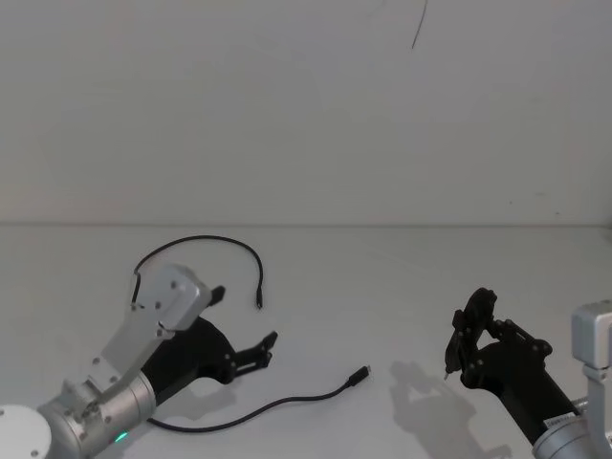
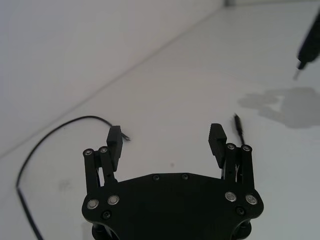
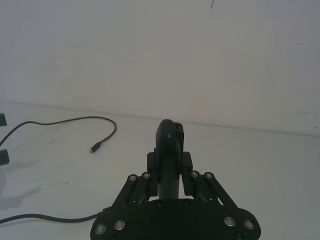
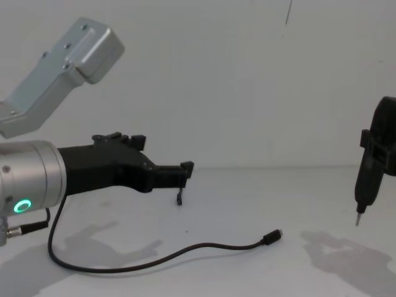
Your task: Pick up the data cable with the one hand.
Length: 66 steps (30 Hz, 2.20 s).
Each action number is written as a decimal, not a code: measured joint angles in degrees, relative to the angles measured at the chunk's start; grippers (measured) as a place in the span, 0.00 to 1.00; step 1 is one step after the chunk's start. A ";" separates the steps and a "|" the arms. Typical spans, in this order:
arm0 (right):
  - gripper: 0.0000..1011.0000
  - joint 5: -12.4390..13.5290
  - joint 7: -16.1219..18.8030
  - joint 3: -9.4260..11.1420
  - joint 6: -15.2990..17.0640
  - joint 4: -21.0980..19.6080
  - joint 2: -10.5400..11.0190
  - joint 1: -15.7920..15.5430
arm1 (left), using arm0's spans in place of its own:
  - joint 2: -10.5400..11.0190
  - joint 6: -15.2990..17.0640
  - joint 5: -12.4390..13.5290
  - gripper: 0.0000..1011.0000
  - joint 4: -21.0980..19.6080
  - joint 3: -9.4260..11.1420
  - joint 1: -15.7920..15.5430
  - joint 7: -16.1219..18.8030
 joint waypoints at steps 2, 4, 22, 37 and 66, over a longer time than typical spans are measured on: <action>0.26 0.00 0.00 0.00 0.00 0.00 0.00 0.00 | 0.59 1.52 -0.34 0.99 0.23 0.47 -0.95 -2.05; 0.26 0.00 0.00 0.00 0.00 0.00 0.00 0.00 | 1.03 2.50 -0.49 0.99 0.49 0.84 -1.80 -3.63; 0.26 0.00 0.00 0.00 0.00 0.00 0.00 0.00 | 3.14 10.96 -0.61 0.99 5.51 5.36 -9.99 -16.23; 0.26 0.00 0.00 0.00 0.00 0.00 0.00 0.00 | 3.24 11.89 -0.62 0.99 8.85 8.15 -13.99 -21.60; 0.26 0.00 0.00 0.00 0.00 0.00 0.00 0.00 | 0.97 15.63 1.39 0.99 13.16 12.76 -18.36 -23.97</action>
